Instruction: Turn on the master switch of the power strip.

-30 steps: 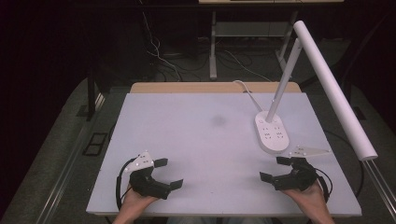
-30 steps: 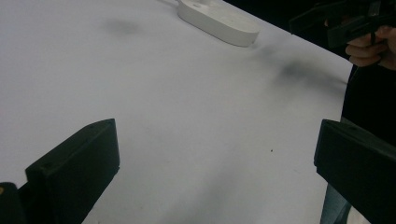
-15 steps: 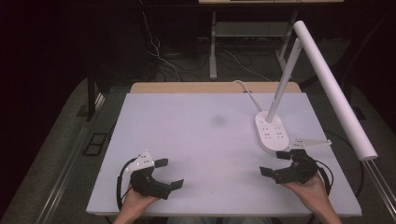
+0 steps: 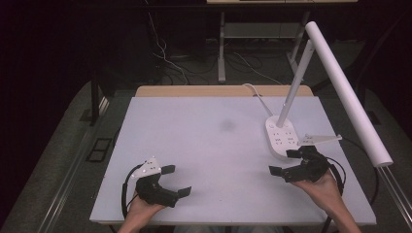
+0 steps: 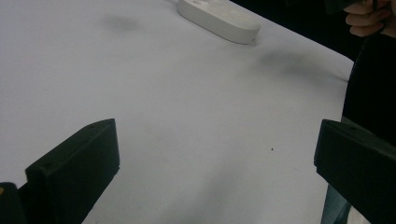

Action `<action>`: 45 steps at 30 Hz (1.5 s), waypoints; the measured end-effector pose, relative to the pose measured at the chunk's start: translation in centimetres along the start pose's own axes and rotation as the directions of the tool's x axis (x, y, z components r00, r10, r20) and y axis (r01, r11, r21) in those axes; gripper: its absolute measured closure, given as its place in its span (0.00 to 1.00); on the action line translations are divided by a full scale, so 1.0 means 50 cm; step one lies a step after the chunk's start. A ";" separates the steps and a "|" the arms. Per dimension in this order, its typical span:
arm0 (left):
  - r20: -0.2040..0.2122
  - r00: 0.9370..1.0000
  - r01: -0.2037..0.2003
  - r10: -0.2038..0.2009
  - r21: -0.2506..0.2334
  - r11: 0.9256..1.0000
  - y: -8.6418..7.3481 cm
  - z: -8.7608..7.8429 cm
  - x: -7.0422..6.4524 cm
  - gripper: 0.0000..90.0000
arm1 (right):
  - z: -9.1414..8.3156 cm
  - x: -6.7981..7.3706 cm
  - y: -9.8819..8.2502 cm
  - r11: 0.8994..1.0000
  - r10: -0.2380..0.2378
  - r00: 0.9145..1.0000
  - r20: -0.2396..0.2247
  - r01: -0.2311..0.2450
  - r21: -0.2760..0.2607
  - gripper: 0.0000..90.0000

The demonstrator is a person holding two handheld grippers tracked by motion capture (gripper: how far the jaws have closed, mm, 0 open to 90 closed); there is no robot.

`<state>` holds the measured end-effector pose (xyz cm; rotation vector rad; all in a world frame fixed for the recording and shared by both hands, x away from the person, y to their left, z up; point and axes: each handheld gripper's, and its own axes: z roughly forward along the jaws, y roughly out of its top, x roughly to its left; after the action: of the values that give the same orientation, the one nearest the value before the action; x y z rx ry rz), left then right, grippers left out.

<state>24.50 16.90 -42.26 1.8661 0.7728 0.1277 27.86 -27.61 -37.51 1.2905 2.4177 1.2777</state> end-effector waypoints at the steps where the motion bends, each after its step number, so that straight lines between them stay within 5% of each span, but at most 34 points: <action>1: 0.000 1.000 0.000 0.000 0.000 1.000 0.000 0.000 0.000 0.00 | 0.001 0.000 0.008 1.000 -0.002 1.000 0.005 0.002 0.006 0.00; 45: 0.007 1.000 -0.007 0.007 0.014 1.000 0.001 0.003 0.003 0.00 | 0.062 -0.022 0.133 0.994 -0.049 0.997 0.062 0.042 0.099 0.00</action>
<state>24.70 16.85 -42.34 1.8815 0.7644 0.1203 34.13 -24.60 -35.00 1.2716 2.4776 1.1016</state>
